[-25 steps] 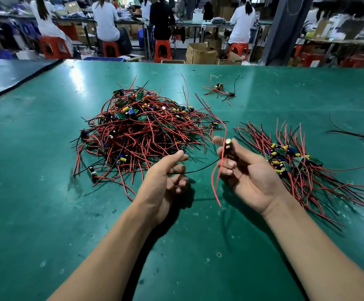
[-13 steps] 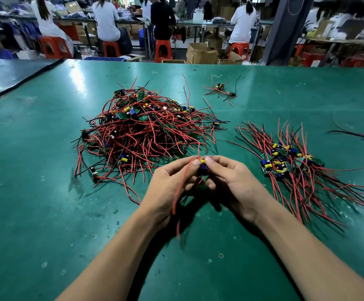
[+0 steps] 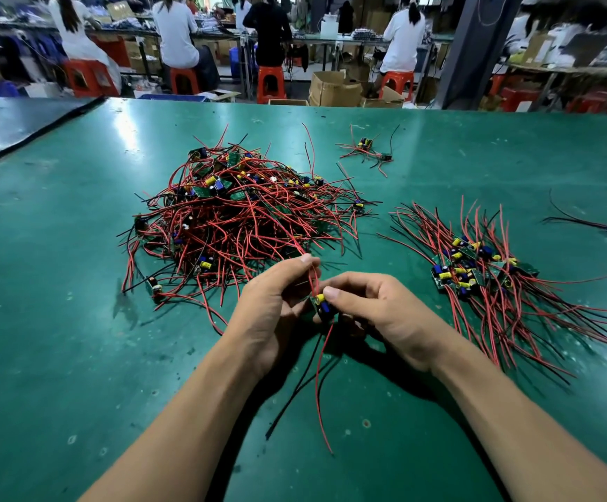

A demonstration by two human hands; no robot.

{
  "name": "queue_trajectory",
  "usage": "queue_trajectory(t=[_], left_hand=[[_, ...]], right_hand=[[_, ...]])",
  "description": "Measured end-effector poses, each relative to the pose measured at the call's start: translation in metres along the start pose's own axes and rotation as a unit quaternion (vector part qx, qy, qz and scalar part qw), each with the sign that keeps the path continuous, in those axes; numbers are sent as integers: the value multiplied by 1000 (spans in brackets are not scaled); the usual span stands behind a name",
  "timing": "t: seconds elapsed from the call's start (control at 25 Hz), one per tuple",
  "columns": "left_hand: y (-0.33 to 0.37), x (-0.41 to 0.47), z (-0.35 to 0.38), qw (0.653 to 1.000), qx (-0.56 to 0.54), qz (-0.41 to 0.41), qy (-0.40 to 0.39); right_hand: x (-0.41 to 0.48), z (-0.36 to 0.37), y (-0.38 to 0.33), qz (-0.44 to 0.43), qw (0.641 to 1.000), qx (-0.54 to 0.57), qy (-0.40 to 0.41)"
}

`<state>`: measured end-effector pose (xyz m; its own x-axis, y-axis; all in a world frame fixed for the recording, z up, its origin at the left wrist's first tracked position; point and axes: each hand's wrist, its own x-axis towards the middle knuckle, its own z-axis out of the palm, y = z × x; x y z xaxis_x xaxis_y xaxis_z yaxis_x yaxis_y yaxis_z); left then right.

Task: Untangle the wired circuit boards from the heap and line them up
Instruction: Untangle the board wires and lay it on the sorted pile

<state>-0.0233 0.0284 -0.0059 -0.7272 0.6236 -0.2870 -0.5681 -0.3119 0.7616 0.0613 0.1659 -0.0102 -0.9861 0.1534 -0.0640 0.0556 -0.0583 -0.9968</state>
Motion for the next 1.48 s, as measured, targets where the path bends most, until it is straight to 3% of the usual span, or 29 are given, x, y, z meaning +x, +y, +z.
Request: queue_trajectory(t=[0.44,0.6,0.76,0.88,1.04,1.48], left_hand=[[-8,0,6,993,97,67,-26],[-14,2,6,985,148,87,-8],[-15,-1,7,981,170,67,-59],[-13,-2,7,979,181,76,-59],[-12,-5,10,981,174,64,-60],[-8,-10,9,980,163,46,-109]], right_hand=[[-1,7,-2,-18,1000,17,17],[3,4,-2,-55,991,-19,122],[3,2,-2,-70,982,-25,172],[2,1,-2,-42,985,-24,167],[0,-1,-4,14,987,106,123],[5,-8,1,22,978,197,59]])
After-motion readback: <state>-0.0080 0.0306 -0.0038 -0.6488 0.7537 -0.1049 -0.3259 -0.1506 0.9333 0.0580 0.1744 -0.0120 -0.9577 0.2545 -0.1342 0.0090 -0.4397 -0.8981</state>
